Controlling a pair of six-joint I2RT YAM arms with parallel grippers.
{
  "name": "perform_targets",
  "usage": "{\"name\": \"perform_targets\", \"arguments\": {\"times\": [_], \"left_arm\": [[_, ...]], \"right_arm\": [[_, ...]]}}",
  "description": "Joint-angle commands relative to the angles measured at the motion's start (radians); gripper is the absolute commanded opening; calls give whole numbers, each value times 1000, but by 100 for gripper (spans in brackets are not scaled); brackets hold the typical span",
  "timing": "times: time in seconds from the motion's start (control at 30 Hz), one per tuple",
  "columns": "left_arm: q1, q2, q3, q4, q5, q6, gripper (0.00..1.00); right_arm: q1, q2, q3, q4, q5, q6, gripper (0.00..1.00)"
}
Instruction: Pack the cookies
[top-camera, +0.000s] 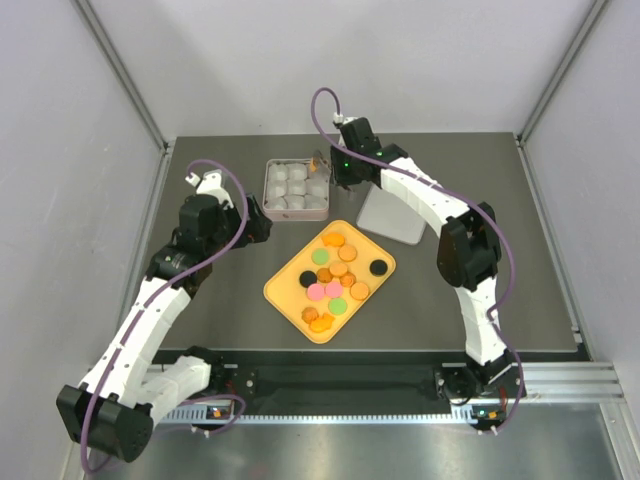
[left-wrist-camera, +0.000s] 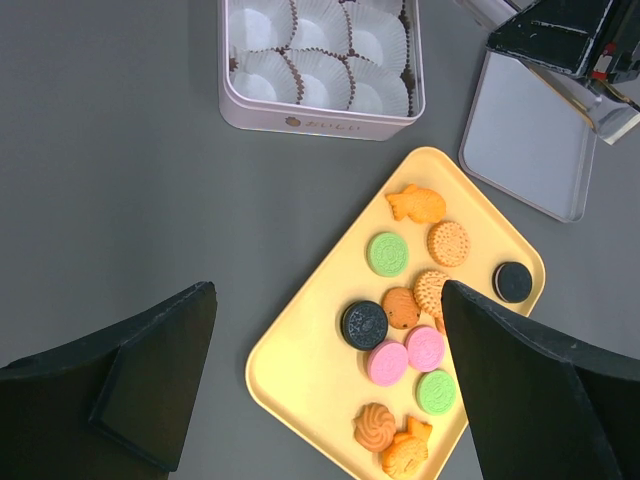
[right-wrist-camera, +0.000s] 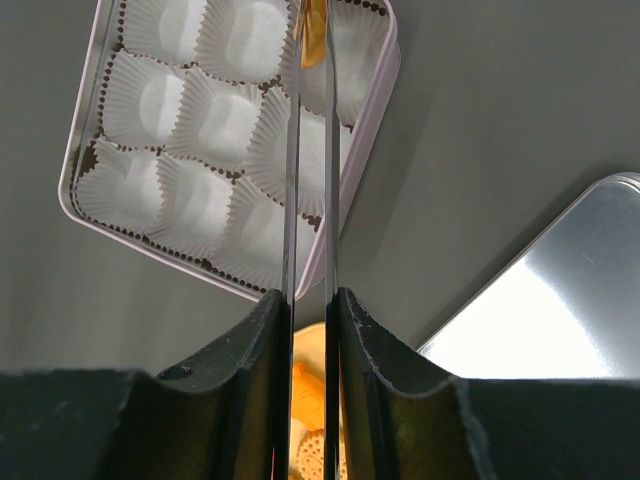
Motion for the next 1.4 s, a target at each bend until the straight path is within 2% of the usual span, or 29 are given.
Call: {"name": "perform_targets", "arguments": {"times": [0.0, 0.27, 0.4, 0.6, 0.8, 1.0, 1.2, 1.37], "left_arm": [[8, -2, -3, 49, 10, 3, 99], [10, -5, -6, 49, 38, 5, 99], [10, -7, -4, 49, 38, 6, 99], [11, -10, -4, 51, 41, 6, 99], [11, -13, -6, 51, 36, 8, 99], [13, -16, -6, 49, 36, 9, 99], [11, -15, -6, 51, 33, 9, 99], [13, -13, -1, 46, 28, 12, 99]], "right_arm": [[18, 0, -1, 44, 22, -4, 12], [23, 4, -7, 42, 28, -7, 20], [26, 4, 0, 42, 28, -7, 30], [27, 0, 19, 31, 31, -10, 37], [29, -21, 31, 18, 42, -14, 37], [35, -124, 10, -2, 55, -39, 37], [47, -295, -128, -18, 62, -50, 36], [110, -508, -387, -19, 46, -60, 35]]}}
